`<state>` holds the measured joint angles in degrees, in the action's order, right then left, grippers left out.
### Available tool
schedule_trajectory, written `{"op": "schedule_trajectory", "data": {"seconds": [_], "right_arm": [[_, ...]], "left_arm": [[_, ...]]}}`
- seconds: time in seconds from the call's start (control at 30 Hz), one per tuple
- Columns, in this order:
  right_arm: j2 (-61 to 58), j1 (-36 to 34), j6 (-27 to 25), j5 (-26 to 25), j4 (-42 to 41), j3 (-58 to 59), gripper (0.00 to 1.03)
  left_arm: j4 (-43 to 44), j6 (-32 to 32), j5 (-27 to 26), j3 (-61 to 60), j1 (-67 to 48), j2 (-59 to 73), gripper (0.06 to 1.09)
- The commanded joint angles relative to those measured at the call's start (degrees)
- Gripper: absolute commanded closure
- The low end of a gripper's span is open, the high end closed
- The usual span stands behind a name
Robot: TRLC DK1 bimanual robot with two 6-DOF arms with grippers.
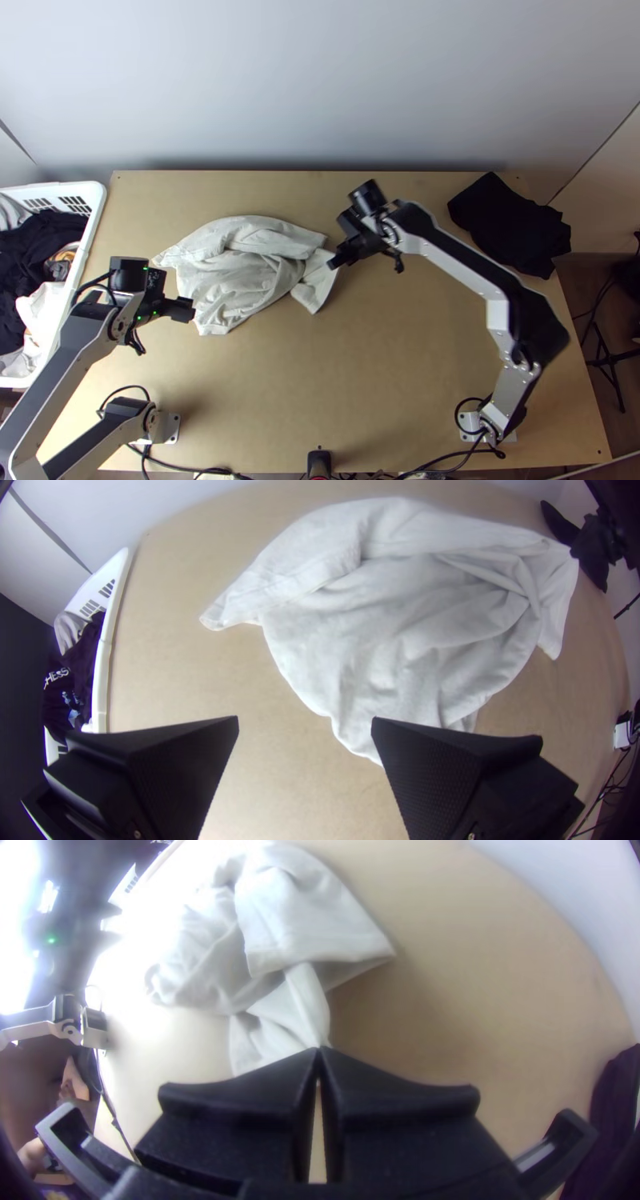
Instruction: Fold the t-shirt
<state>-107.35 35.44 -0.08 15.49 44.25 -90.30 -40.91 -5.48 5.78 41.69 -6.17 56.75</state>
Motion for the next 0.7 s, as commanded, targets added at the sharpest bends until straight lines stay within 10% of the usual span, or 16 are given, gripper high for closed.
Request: {"op": "schedule_trajectory", "data": {"seconds": [0.0,0.67], "right_arm": [[8.21,-3.62,0.16,-0.02,3.12,-0.66,1.0],[14.71,-5.56,0.34,-0.1,7.96,-0.4,1.0]], "left_arm": [[1.35,-1.29,0.11,-2.23,-2.26,2.31,0.12],[2.23,2.31,0.02,2.6,-25.11,13.21,0.12]]}}
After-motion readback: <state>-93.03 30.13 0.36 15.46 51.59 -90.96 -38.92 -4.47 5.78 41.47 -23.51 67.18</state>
